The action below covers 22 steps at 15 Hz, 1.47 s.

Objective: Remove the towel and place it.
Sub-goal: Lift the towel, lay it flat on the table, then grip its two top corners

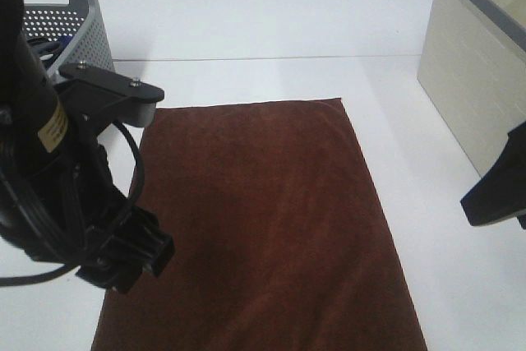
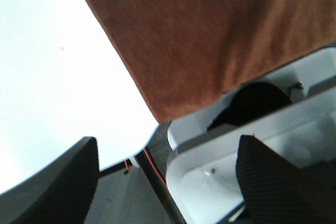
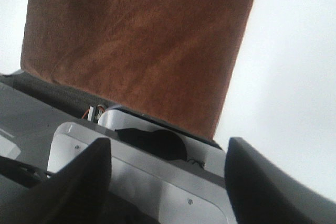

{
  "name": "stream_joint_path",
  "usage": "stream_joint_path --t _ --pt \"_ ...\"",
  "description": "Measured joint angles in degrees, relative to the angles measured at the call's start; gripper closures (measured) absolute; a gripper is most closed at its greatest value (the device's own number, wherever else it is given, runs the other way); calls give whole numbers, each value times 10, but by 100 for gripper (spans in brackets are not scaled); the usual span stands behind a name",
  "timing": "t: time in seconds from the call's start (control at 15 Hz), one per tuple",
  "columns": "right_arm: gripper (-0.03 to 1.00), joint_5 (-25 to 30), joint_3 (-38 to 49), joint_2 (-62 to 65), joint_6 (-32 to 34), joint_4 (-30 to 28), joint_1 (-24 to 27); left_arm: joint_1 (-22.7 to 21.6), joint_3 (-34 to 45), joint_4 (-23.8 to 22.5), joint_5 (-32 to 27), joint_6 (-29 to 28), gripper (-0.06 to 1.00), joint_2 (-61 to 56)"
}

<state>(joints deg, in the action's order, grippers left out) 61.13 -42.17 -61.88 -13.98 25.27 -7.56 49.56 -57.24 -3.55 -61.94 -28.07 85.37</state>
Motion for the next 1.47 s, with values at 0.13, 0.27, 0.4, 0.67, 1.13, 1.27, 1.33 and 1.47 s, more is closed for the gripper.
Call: stream_joint_path --t 0.13,0.27,0.4,0.67,1.13,1.27,1.33,1.47 --pt "45 -23 -25 -37 0 0 0 -16 -3 -41 41 -24 29 0" --pt "55 -34 -95 -127 0 -1 0 -99 -47 -52 95 -23 34 23" --pt "58 -34 -159 -186 0 -1 0 -150 -89 -48 119 9 36 59" --pt "60 -33 -263 -278 0 -1 0 -206 -165 -43 122 38 37 143" --pt "60 -5 -502 -489 3 -25 0 -266 -458 -40 62 76 37 386" --pt "60 0 -551 -533 9 -33 0 -268 -547 -40 27 85 37 446" --pt "60 2 -573 -556 12 -37 0 -268 -591 -40 5 91 37 479" --pt "60 2 -621 -599 14 -62 -6 -269 -680 -40 -32 93 37 536"
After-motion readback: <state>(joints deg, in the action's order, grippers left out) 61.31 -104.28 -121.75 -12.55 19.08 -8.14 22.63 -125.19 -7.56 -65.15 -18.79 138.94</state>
